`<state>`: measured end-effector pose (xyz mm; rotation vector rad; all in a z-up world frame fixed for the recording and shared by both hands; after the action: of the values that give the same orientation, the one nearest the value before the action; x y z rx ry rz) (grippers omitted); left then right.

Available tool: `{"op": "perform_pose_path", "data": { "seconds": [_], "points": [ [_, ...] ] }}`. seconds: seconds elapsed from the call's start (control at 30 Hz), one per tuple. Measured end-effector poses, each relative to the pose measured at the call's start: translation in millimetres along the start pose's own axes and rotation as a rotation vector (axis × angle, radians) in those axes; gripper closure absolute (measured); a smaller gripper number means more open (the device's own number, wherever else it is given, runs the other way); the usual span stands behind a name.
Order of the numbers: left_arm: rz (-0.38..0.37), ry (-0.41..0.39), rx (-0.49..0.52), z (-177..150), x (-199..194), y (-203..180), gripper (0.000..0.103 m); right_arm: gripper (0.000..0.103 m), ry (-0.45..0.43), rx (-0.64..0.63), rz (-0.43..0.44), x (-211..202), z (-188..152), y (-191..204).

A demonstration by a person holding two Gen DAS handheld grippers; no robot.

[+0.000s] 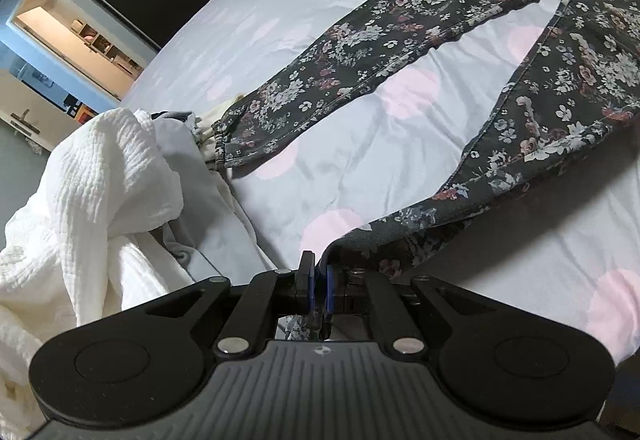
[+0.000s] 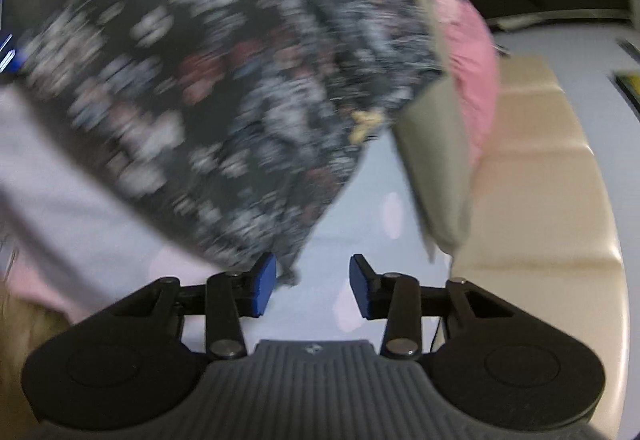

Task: Fold clothes

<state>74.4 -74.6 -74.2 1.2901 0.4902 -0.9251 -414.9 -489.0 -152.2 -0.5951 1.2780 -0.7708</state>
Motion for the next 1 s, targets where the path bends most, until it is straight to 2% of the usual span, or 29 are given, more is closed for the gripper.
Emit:
{"op": "perform_pose_path", "data": {
  "seconds": [0.3, 0.5, 0.53, 0.57, 0.6, 0.63, 0.83, 1.0],
  "points": [
    [0.004, 0.020, 0.000, -3.9, 2.4, -2.4, 0.099, 0.058, -0.053, -0.289, 0.063, 4.3, -2.0, 42.4],
    [0.009, 0.024, -0.002, -5.4, 3.9, -3.1, 0.099, 0.060, -0.076, -0.342, 0.046, 7.0, -4.8, 49.1],
    [0.010, 0.023, -0.003, -5.1, 3.4, -2.6, 0.099, 0.063, -0.086, -0.360, 0.037, 7.1, -4.8, 51.5],
    [0.012, 0.023, -0.005, -4.9, 2.9, -2.0, 0.099, 0.080, -0.091, -0.357, 0.036, 6.5, -3.3, 51.9],
    [0.014, 0.022, -0.007, -4.6, 2.4, -1.4, 0.099, 0.089, -0.091, -0.339, 0.040, 5.4, -0.7, 51.0],
    [0.016, 0.018, -0.013, -4.4, 0.9, -0.1, 0.099, 0.092, -0.091, -0.320, 0.045, 4.4, 1.8, 50.0],
    [0.024, -0.020, -0.119, -6.7, -7.5, 21.0, 0.101, 0.094, -0.106, -0.186, 0.016, -7.1, 12.7, 22.0],
    [0.071, -0.069, -0.210, -0.9, -20.4, 47.8, 0.102, 0.095, -0.142, 0.107, -0.035, -16.6, 32.6, -22.8]
  ]
}}
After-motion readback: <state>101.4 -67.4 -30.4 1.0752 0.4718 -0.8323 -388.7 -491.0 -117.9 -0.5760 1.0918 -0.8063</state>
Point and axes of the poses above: each gripper's, at about its wrist camera, not at the fingertips, and x roughly the way its jaws point, y to its left, z to its top, the point moved 3 cm from there along x, roughly the way its jaws point, and after that the axes turned 14 degrees about x, right-handed, at the moved point
